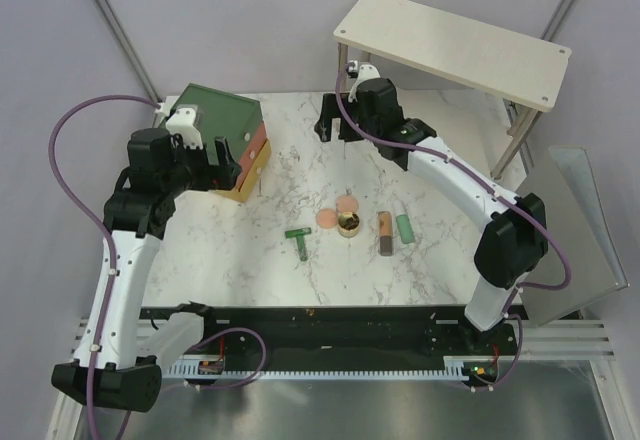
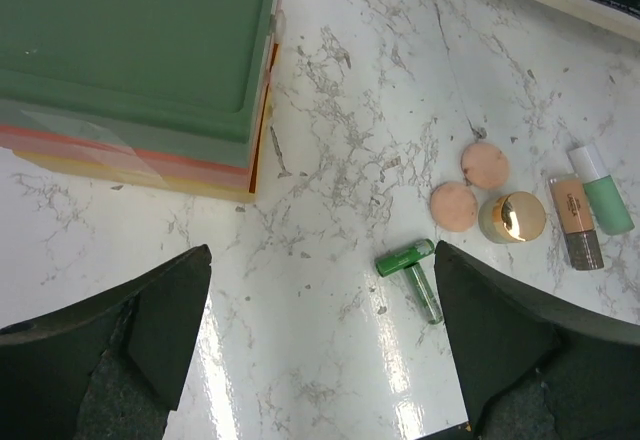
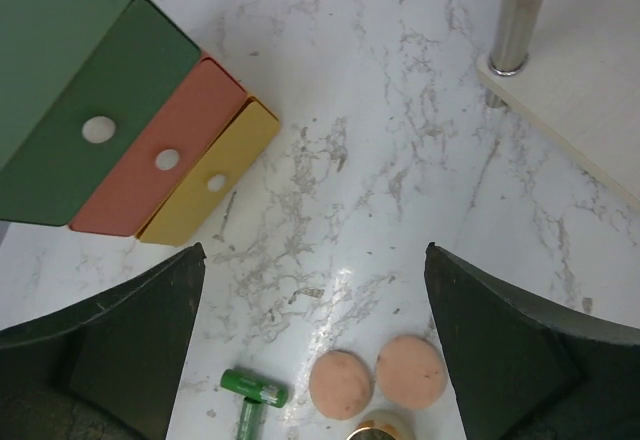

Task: Organize the makeup

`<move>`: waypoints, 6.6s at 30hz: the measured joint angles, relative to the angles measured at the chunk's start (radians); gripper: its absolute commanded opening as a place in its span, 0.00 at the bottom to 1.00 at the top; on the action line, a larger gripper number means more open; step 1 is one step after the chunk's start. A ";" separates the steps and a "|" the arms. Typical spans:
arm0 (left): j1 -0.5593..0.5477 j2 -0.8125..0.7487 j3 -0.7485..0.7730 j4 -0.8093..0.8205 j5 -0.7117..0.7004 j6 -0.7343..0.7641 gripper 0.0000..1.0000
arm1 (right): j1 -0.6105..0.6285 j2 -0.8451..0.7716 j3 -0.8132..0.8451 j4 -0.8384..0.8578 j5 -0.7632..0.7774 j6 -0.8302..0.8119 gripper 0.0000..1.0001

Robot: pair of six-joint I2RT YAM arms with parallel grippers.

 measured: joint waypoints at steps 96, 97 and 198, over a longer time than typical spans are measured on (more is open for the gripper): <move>0.162 0.668 0.473 -0.104 0.000 -0.098 0.02 | 0.084 0.765 0.370 0.899 -0.592 1.145 0.00; 0.162 0.669 0.473 -0.104 0.000 -0.098 0.02 | 0.084 0.765 0.369 0.899 -0.592 1.143 0.00; 0.163 0.688 0.449 -0.031 0.080 -0.097 0.02 | -0.185 -0.068 -0.620 -0.233 0.126 0.057 0.00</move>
